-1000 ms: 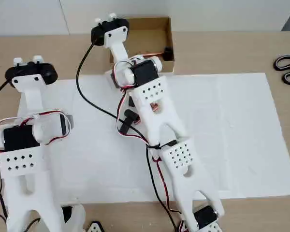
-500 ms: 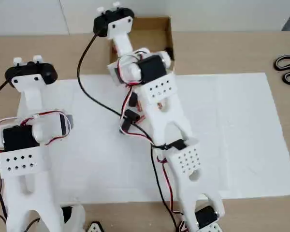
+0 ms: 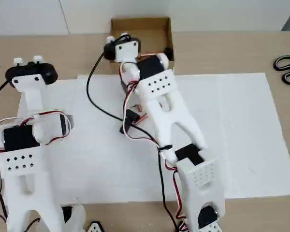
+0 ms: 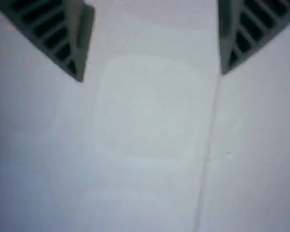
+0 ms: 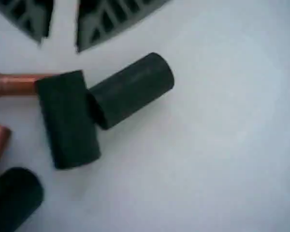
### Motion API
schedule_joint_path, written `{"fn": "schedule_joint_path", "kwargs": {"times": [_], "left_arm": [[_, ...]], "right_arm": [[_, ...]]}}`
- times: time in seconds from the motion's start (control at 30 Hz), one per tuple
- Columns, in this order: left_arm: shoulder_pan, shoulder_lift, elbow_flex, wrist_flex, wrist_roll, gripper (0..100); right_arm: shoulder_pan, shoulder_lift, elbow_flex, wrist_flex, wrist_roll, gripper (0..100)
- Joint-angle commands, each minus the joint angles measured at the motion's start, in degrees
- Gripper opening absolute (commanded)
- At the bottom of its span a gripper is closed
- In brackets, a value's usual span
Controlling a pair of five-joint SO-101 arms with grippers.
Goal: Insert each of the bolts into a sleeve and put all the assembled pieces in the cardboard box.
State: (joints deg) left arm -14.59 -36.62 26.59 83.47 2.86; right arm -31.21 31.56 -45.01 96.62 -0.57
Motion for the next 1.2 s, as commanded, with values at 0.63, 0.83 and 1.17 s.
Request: {"fn": "schedule_joint_path", "kwargs": {"times": [0.63, 0.83, 1.17], "left_arm": [[0.2, -1.1, 0.0, -1.4, -0.2, 18], [0.2, -1.4, 0.8, -1.4, -0.2, 18], [0.2, -1.4, 0.8, -1.4, -0.2, 18]], "right_arm": [[-1.3, 10.2, 1.1, -1.5, 5.9, 17.2], [-1.5, 10.2, 1.1, -1.4, 5.8, 23.4], [-7.2, 6.8, -0.4, -1.5, -4.4, 23.4]]}}
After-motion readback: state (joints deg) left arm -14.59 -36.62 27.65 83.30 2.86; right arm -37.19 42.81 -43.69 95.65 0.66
